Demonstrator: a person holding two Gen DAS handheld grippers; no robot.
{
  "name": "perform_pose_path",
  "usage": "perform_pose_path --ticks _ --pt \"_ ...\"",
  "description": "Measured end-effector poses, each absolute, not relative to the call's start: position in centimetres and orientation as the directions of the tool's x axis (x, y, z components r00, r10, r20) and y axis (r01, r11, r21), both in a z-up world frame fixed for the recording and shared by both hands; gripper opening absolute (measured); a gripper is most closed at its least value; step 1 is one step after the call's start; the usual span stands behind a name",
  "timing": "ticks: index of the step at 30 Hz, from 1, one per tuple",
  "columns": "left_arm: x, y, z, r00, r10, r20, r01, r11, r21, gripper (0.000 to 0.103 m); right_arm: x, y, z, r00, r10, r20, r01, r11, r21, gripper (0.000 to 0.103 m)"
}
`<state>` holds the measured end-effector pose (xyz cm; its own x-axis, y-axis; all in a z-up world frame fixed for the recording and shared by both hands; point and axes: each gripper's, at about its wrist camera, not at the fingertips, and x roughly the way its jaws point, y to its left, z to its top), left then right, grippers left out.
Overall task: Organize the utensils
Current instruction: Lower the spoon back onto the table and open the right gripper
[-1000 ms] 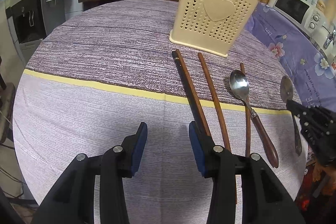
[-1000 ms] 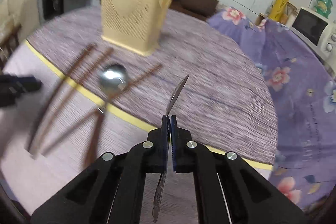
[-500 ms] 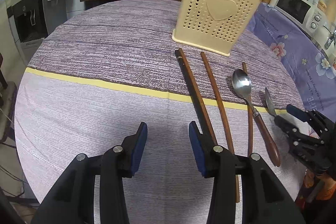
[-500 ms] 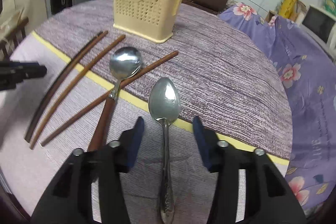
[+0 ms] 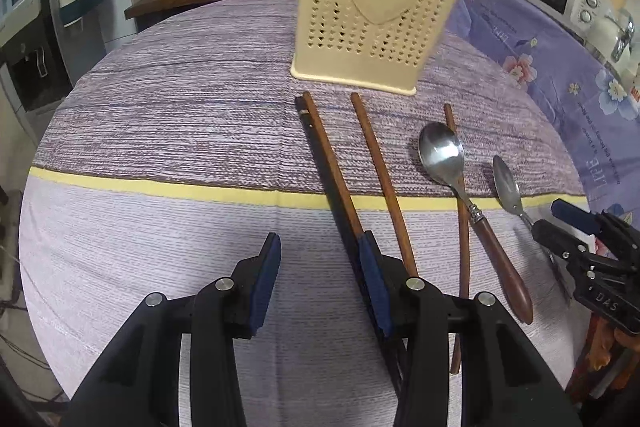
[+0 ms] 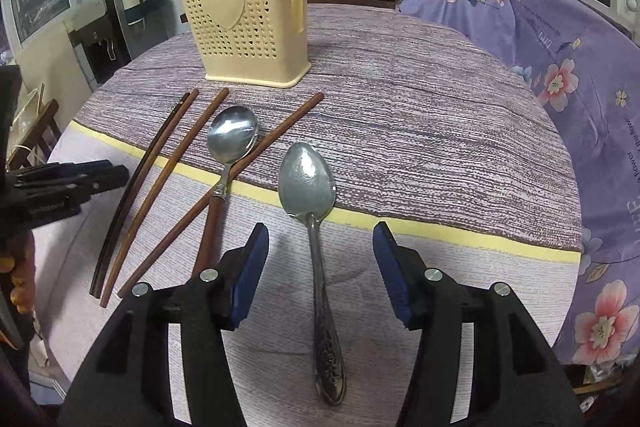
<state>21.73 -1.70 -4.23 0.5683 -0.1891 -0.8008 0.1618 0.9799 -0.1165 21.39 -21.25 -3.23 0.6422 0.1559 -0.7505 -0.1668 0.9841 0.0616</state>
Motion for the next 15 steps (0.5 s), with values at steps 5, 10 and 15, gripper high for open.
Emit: perform_pose_path --ticks 5,10,15 --pt "21.4 -2.0 -4.3 0.587 -0.139 -0.797 0.140 0.988 -0.069 0.042 21.4 -21.2 -3.1 0.643 0.169 -0.747 -0.165 0.983 0.080 0.055" --pt "21.6 -3.1 -4.1 0.597 -0.074 -0.799 0.139 0.990 0.012 0.041 21.6 -21.4 -3.3 0.651 0.143 -0.745 -0.129 0.989 0.077 0.055" --pt "21.6 -1.6 -4.1 0.588 -0.083 -0.805 0.139 0.990 0.000 0.043 21.5 -21.6 -3.4 0.647 0.139 -0.750 -0.127 0.989 0.073 0.056"
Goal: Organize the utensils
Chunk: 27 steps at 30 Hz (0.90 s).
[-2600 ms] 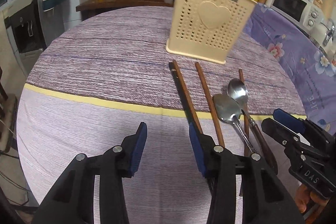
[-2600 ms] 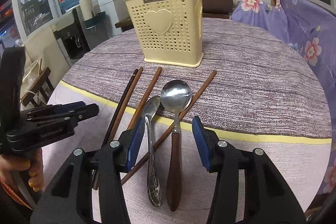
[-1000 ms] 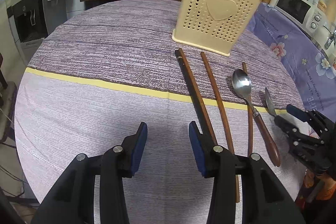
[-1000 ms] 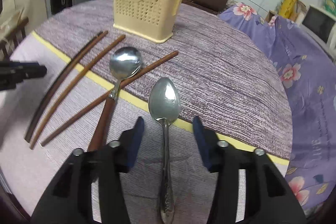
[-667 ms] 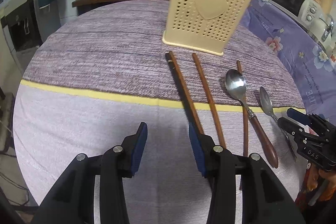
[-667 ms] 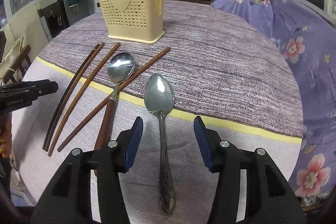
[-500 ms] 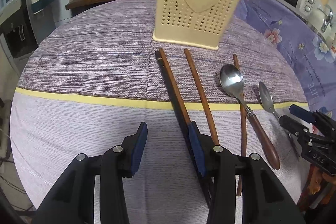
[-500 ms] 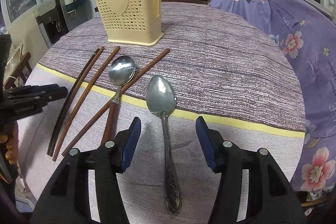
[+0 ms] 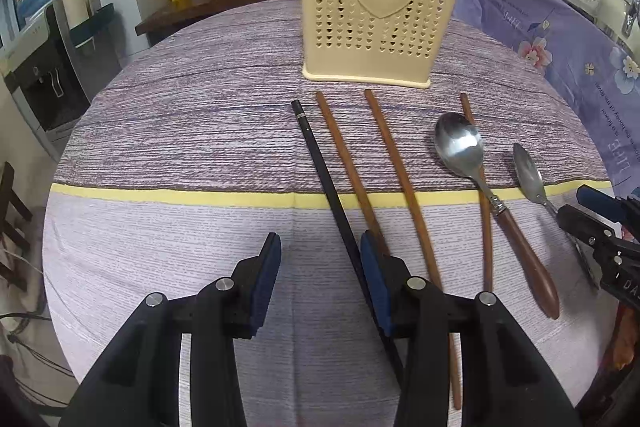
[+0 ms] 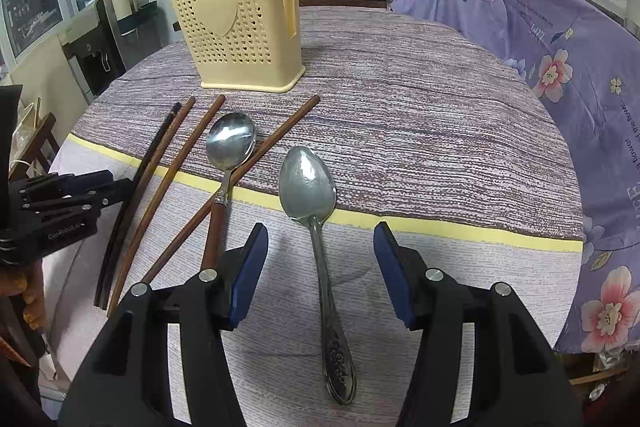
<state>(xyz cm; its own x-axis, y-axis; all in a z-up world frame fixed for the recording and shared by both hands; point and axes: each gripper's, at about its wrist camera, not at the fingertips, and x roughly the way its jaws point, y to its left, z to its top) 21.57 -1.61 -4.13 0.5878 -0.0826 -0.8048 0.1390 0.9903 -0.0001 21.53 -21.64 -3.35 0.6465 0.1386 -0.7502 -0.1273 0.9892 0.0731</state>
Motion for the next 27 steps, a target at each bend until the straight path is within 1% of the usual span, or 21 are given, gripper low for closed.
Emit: perform_pose_path --ticks 3,8,15,20,24,26,27 --pt "21.7 -0.6 -4.1 0.579 -0.086 -0.811 0.130 0.991 -0.012 0.043 21.7 -21.6 -3.5 0.642 0.133 -0.755 -0.130 0.989 0.064 0.056" --pt "22.3 0.4 -3.8 0.564 -0.127 -0.816 0.118 0.990 -0.073 0.043 22.5 -21.1 -3.7 0.635 0.133 -0.761 -0.150 0.988 0.047 0.056" --pt "23.2 0.8 -3.6 0.572 -0.102 -0.814 0.093 0.994 -0.059 0.043 24.3 -19.6 -4.6 0.608 0.109 -0.787 -0.191 0.982 -0.011 0.056" --pt "24.2 1.6 -4.0 0.557 -0.107 -0.824 0.069 0.994 -0.083 0.043 26.1 -19.3 -4.5 0.579 0.149 -0.802 -0.240 0.971 0.008 0.055" --pt "25.6 2.1 -4.0 0.544 -0.119 -0.830 0.059 0.993 -0.104 0.043 27.3 -19.0 -4.4 0.552 0.171 -0.816 -0.280 0.960 0.011 0.048" --pt "26.5 2.2 -3.9 0.535 -0.126 -0.835 0.053 0.992 -0.115 0.043 27.5 -18.6 -4.3 0.538 0.183 -0.823 -0.302 0.953 0.014 0.040" --pt "27.0 2.2 -3.9 0.529 -0.129 -0.839 0.048 0.991 -0.122 0.043 27.7 -18.5 -4.3 0.530 0.185 -0.828 -0.309 0.951 0.015 0.039"
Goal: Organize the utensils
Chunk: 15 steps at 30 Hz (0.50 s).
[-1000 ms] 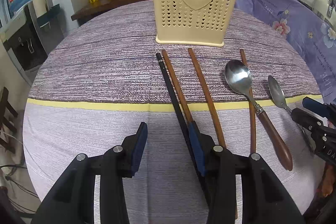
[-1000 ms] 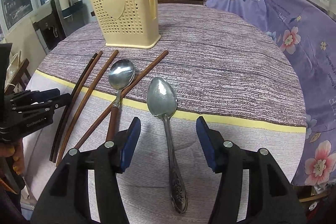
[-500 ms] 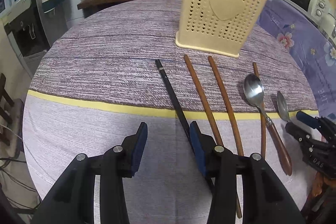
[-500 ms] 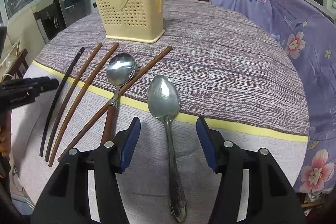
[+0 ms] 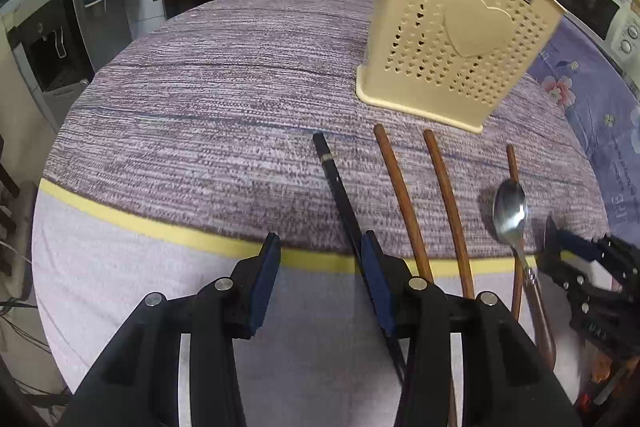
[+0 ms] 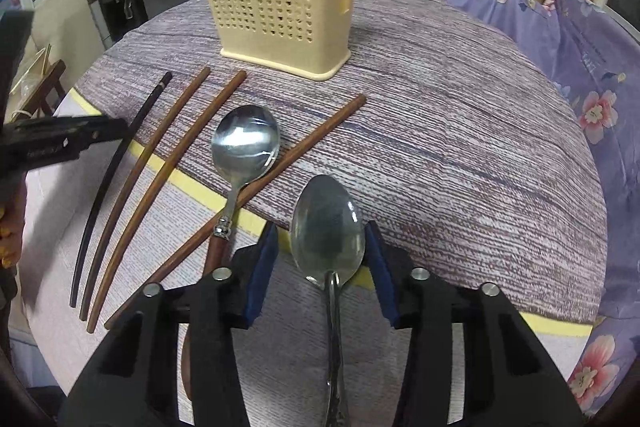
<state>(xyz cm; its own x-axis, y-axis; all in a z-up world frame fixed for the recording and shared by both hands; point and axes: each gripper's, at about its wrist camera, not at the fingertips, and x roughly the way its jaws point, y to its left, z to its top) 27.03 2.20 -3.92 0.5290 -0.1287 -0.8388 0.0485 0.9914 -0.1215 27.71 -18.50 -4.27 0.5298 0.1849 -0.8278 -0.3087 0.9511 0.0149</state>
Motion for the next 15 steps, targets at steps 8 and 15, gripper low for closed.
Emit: perform_pose_path --ticks 8,15 --pt "30.2 -0.4 -4.0 0.511 -0.054 -0.858 0.074 0.997 -0.018 0.042 28.4 -18.1 -4.2 0.513 0.177 -0.840 -0.303 0.953 0.015 0.039" --pt "30.9 -1.2 -3.9 0.518 -0.012 -0.855 0.071 0.997 0.029 0.020 28.6 -18.0 -4.2 0.515 0.172 -0.840 -0.290 0.957 0.018 0.039"
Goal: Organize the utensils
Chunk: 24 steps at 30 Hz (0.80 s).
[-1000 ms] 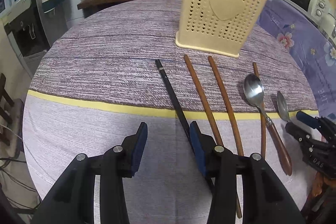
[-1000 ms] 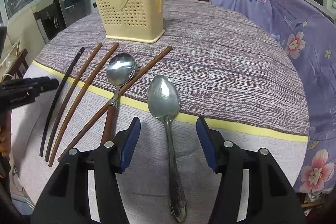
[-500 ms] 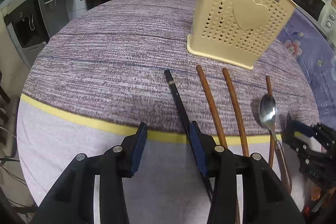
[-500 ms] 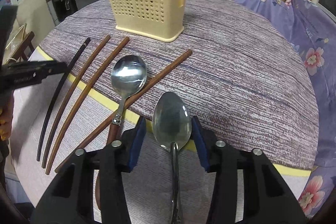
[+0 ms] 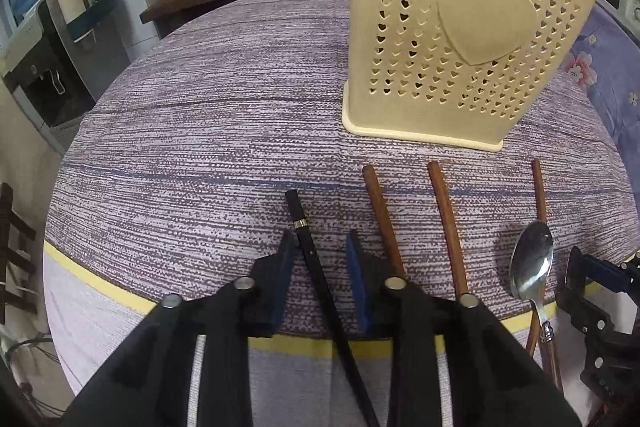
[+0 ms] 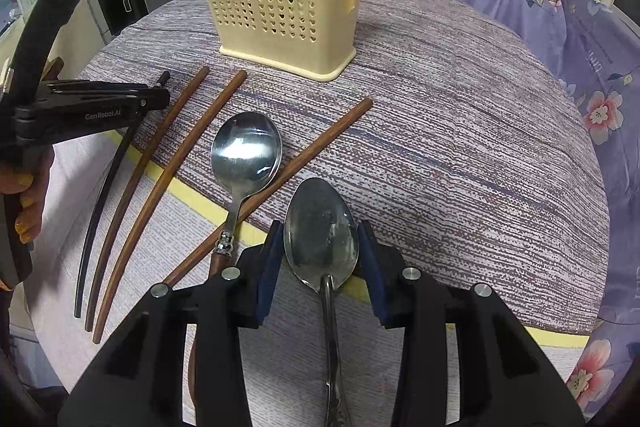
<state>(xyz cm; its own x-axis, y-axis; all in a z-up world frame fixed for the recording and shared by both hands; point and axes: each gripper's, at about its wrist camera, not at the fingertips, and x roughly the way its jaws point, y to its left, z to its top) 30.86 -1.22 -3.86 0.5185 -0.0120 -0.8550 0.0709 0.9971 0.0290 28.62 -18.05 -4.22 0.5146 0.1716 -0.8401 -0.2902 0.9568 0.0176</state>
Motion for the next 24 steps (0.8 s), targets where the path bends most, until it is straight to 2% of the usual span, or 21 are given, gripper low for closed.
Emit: perform_pose_path --ticks 2,5,10,19,24 --pt "30.9 -1.2 -3.9 0.523 -0.005 -0.853 0.064 0.997 0.034 0.012 28.6 -18.0 -4.2 0.520 0.170 -0.837 -0.285 0.958 0.018 0.038" --pt "31.0 -1.2 -3.8 0.529 0.003 -0.849 0.064 0.997 0.044 0.010 28.6 -18.1 -4.2 0.529 0.177 -0.830 -0.278 0.960 0.027 0.038" --pt "30.6 -0.7 -3.1 0.549 -0.045 -0.834 0.056 0.998 -0.017 0.009 27.9 -18.4 -2.9 0.567 0.206 -0.797 -0.278 0.959 0.050 0.038" --pt "26.2 1.3 5.4 0.713 -0.127 -0.690 0.079 0.992 -0.101 0.009 25.0 -20.7 4.0 0.675 0.299 -0.675 -0.271 0.951 0.150 0.038" --pt "23.2 2.2 9.7 0.782 -0.169 -0.599 0.110 0.985 -0.135 0.009 23.2 -21.2 7.0 0.717 0.290 -0.633 -0.268 0.954 0.134 0.038"
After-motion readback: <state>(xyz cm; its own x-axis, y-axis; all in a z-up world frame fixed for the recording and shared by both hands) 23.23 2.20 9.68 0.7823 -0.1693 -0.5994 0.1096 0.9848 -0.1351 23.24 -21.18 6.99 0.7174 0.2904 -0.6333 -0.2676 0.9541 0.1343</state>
